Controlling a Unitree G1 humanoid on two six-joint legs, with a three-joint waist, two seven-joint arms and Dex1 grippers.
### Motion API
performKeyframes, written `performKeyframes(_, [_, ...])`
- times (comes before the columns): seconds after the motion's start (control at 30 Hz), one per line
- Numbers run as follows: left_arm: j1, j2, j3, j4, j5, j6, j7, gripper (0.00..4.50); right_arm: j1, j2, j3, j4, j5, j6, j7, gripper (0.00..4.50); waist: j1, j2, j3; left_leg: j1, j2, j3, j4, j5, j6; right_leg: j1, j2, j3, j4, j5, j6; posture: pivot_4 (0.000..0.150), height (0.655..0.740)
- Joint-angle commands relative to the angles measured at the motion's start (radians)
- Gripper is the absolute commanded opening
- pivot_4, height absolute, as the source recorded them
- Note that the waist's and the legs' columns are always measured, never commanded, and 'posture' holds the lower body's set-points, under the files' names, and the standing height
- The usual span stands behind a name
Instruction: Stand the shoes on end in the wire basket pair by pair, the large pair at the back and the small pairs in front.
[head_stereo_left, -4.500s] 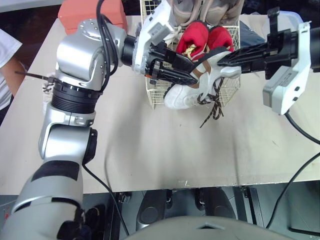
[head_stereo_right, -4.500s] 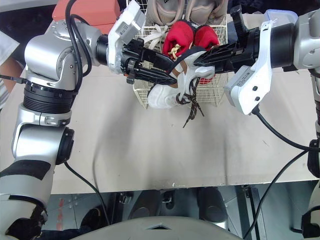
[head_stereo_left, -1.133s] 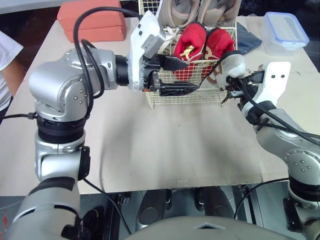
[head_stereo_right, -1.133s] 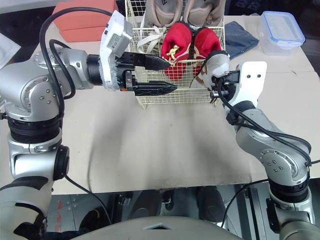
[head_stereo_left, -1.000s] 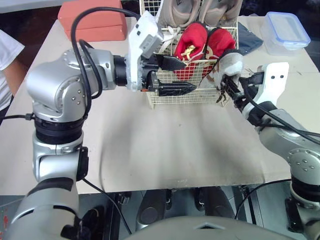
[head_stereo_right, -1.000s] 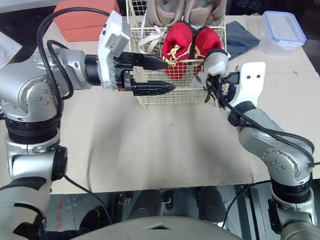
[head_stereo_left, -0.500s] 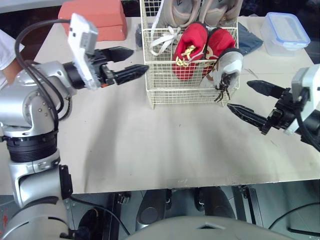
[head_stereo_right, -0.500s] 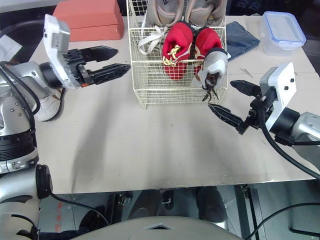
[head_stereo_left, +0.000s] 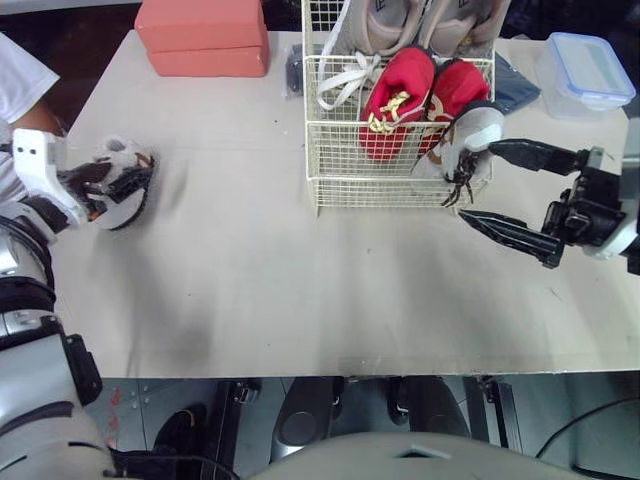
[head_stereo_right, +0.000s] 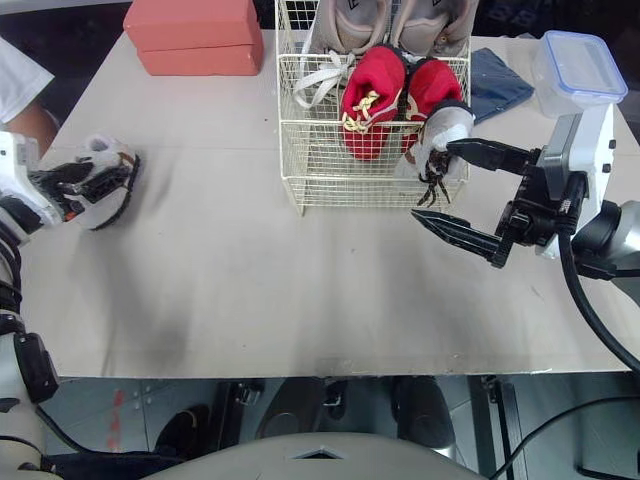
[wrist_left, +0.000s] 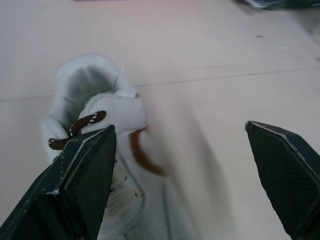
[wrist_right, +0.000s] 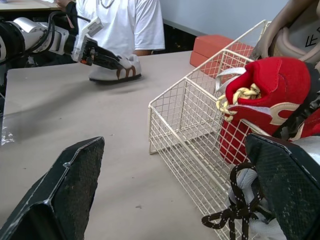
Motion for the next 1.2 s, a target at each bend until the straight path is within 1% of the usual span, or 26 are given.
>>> performKeyframes(0.03, [-0.039, 0.002, 0.007, 0.09, 0.035, -0.097, 0.058, 4.5, -0.008, 0.011, -0.012, -0.02, -0.009, -0.022, -0.008, 4.45, -0.003, 0.0, 0.0, 0.0, 0.0, 0.0, 0.0, 0.0, 0.0, 0.0, 0.0, 0.0, 0.0, 0.0, 0.0, 0.15, 0.74])
performKeyframes(0.13, [-0.068, -0.017, 0.03, 0.119, 0.018, -0.156, 0.059, 4.5, 0.0, 0.019, -0.019, -0.03, -0.009, -0.02, -0.016, 4.45, -0.004, 0.0, 0.0, 0.0, 0.0, 0.0, 0.0, 0.0, 0.0, 0.0, 0.0, 0.0, 0.001, 0.0, 0.0, 0.15, 0.74])
performKeyframes(0.27, [-0.11, -0.039, 0.084, 0.117, -0.033, -0.207, 0.02, 4.5, 0.014, 0.021, -0.033, -0.035, -0.01, -0.018, -0.022, 4.45, -0.003, -0.001, 0.0, -0.001, 0.0, -0.001, 0.0, 0.0, 0.0, 0.0, -0.001, -0.001, 0.001, 0.0, 0.0, 0.15, 0.74])
performKeyframes(0.37, [-0.13, -0.04, 0.127, 0.12, -0.065, -0.214, 0.02, 4.5, 0.022, 0.023, -0.036, -0.037, -0.009, -0.022, -0.022, 4.45, -0.005, -0.001, 0.0, -0.001, 0.0, -0.001, 0.0, 0.0, 0.0, 0.0, -0.001, -0.001, 0.0, 0.0, 0.0, 0.15, 0.74])
performKeyframes(0.5, [-0.118, -0.017, 0.131, 0.139, -0.045, -0.189, 0.073, 4.5, 0.018, 0.029, -0.043, -0.035, 0.005, -0.025, -0.019, 4.45, -0.012, -0.001, 0.0, 0.0, 0.0, -0.001, 0.0, 0.0, 0.0, 0.0, -0.001, 0.0, 0.001, 0.0, 0.0, 0.15, 0.74])
performKeyframes(0.6, [-0.096, -0.003, 0.121, 0.145, -0.038, -0.153, 0.065, 4.5, 0.024, 0.028, -0.05, -0.031, 0.011, -0.025, -0.008, 4.45, -0.016, -0.001, 0.0, 0.0, 0.0, -0.001, 0.0, 0.0, 0.0, 0.0, 0.0, -0.001, 0.001, 0.0, 0.0, 0.15, 0.74])
performKeyframes(0.7, [-0.052, 0.016, 0.074, 0.144, 0.005, -0.108, 0.053, 4.5, 0.037, 0.022, -0.052, -0.033, 0.028, -0.016, 0.016, 4.45, -0.016, -0.001, 0.0, 0.0, 0.0, -0.001, 0.0, 0.0, 0.0, 0.0, 0.0, -0.001, 0.001, 0.0, 0.0, 0.15, 0.74])
performKeyframes(0.77, [-0.032, 0.025, 0.063, 0.147, 0.024, -0.096, 0.073, 4.5, 0.043, 0.016, -0.054, -0.036, 0.045, -0.008, 0.03, 4.45, -0.016, -0.001, 0.0, 0.0, 0.0, -0.001, 0.0, 0.0, 0.0, 0.0, 0.0, -0.001, 0.001, 0.0, 0.0, 0.15, 0.74])
performKeyframes(0.93, [-0.022, 0.029, 0.08, 0.147, 0.027, -0.101, 0.119, 4.5, 0.06, -0.011, -0.055, -0.036, 0.046, 0.001, 0.056, 4.45, -0.008, -0.002, -0.001, 0.0, 0.0, -0.001, 0.0, 0.0, 0.0, 0.0, -0.001, -0.001, 0.001, 0.0, 0.0, 0.15, 0.74])
performKeyframes(1.1, [-0.022, 0.028, 0.081, 0.145, 0.027, -0.102, 0.125, 4.5, 0.065, -0.018, -0.055, -0.035, 0.047, -0.003, 0.06, 4.45, -0.006, -0.002, -0.001, 0.0, 0.0, -0.001, 0.0, 0.0, 0.0, 0.0, -0.001, -0.001, 0.001, 0.0, 0.0, 0.15, 0.74])
performKeyframes(1.2, [-0.005, 0.008, 0.069, 0.145, 0.032, -0.04, 0.139, 4.5, 0.053, -0.026, -0.04, -0.031, 0.036, -0.004, 0.072, 4.45, -0.006, -0.002, -0.001, 0.0, 0.0, -0.001, 0.0, 0.0, 0.0, 0.0, -0.001, 0.0, 0.001, 0.0, 0.0, 0.15, 0.74])
